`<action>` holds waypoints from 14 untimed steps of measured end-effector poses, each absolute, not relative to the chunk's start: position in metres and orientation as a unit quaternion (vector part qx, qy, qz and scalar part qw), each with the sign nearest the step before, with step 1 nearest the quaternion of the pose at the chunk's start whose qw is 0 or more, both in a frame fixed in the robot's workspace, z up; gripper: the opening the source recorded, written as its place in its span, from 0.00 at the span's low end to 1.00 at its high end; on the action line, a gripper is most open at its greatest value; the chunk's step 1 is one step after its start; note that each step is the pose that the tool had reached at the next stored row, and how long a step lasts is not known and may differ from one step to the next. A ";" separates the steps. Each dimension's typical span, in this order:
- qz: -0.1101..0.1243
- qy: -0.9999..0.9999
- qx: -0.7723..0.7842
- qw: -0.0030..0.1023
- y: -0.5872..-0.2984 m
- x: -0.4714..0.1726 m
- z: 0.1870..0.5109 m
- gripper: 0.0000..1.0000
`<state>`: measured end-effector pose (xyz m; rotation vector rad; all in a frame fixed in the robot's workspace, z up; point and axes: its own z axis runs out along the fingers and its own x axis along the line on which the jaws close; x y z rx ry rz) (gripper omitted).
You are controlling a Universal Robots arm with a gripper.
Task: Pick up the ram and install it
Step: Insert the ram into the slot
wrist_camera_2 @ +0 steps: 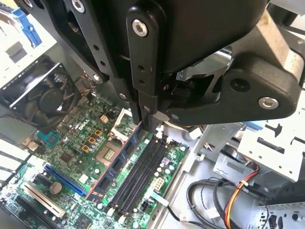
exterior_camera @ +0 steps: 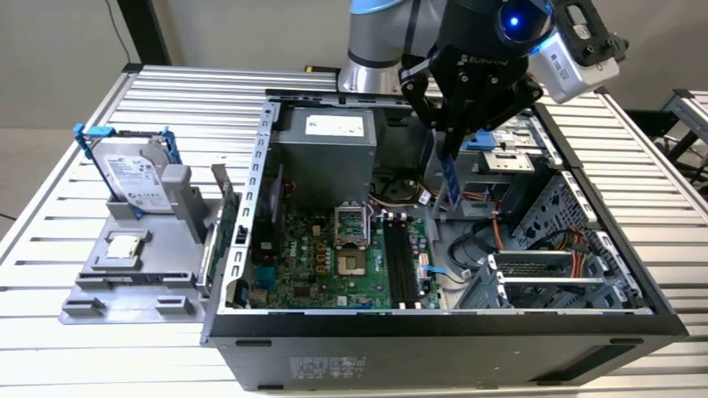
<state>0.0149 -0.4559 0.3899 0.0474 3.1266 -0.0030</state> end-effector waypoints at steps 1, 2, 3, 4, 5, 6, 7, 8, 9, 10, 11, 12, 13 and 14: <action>-0.001 1.000 0.017 0.007 -0.456 0.016 0.389 0.00; -0.001 1.000 0.019 0.007 -0.456 0.016 0.388 0.00; -0.001 1.000 0.020 0.007 -0.456 0.017 0.386 0.00; -0.001 1.000 0.021 0.007 -0.456 0.017 0.386 0.00; -0.001 1.000 0.022 0.007 -0.456 0.017 0.385 0.00; -0.001 1.000 0.022 0.007 -0.456 0.017 0.385 0.00; -0.001 1.000 0.022 0.007 -0.456 0.017 0.385 0.00; -0.001 1.000 0.022 0.007 -0.456 0.018 0.385 0.00; -0.001 1.000 0.022 0.007 -0.456 0.018 0.385 0.00; -0.001 1.000 0.022 0.007 -0.456 0.018 0.385 0.00; -0.001 1.000 0.022 0.007 -0.456 0.018 0.384 0.00; -0.001 1.000 0.022 0.007 -0.456 0.018 0.383 0.00; -0.001 1.000 0.022 0.007 -0.456 0.018 0.383 0.00; -0.001 1.000 0.022 0.007 -0.456 0.018 0.382 0.00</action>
